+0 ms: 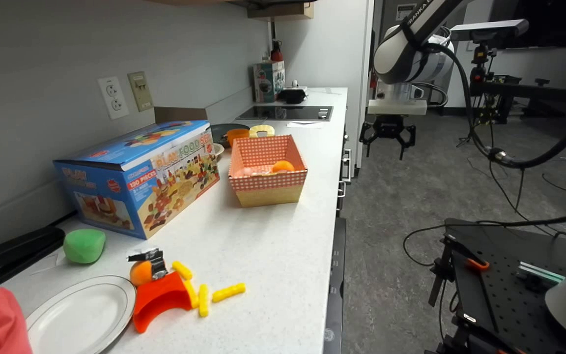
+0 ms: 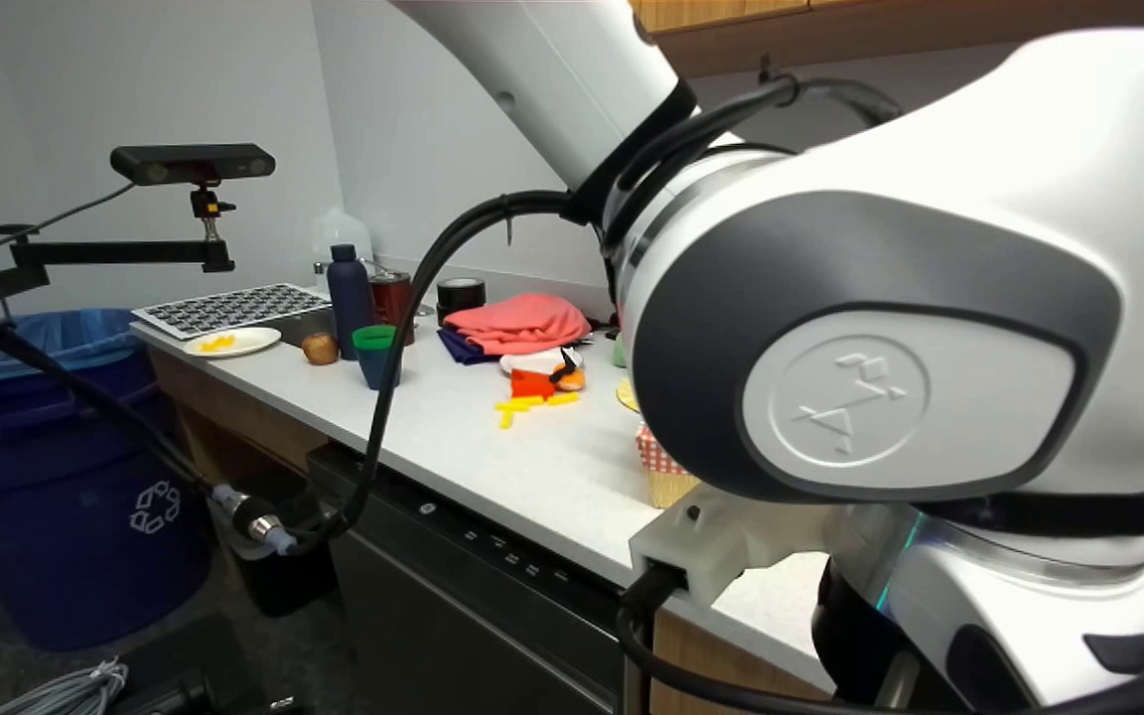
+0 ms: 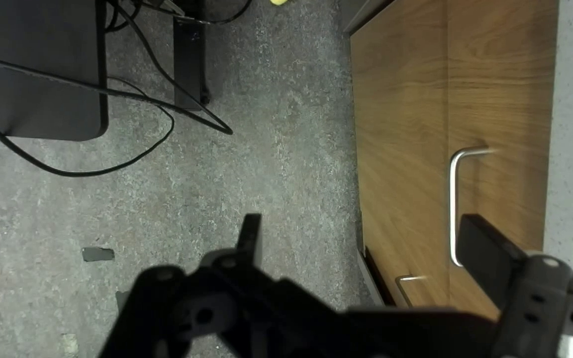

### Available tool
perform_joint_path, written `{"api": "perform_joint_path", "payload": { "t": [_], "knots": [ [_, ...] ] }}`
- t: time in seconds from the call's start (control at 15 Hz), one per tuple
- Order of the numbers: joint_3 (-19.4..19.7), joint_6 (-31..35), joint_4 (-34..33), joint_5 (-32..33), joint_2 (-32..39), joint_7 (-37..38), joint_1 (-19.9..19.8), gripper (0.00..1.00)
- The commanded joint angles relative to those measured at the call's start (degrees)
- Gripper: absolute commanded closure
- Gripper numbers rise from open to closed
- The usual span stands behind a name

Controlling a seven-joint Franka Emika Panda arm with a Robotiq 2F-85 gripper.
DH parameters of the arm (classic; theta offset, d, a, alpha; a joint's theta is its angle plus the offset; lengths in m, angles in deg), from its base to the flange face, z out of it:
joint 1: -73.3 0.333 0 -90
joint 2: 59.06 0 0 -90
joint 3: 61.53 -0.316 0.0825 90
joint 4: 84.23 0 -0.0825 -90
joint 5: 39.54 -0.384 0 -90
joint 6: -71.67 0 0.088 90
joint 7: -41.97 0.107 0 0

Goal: Pull the drawer open

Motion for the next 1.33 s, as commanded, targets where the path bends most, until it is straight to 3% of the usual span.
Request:
{"api": "perform_joint_path", "payload": {
  "t": [0.0, 0.4, 0.8, 1.0, 1.27],
  "knots": [
    [0.56, -0.13, -0.13, -0.08, 0.06, -0.08, 0.53, 0.00],
    [0.56, 0.52, 0.69, -0.47, 2.72, -1.88, 0.38, 0.00],
    [0.66, 3.83, 0.77, -1.13, 10.98, -1.23, 0.74, 0.00],
    [0.23, 5.20, -0.48, -3.36, 14.51, -1.80, 0.59, 0.00],
    [-1.94, 5.64, -2.39, -10.94, 16.10, -5.21, -0.69, 0.00]
  ]
}}
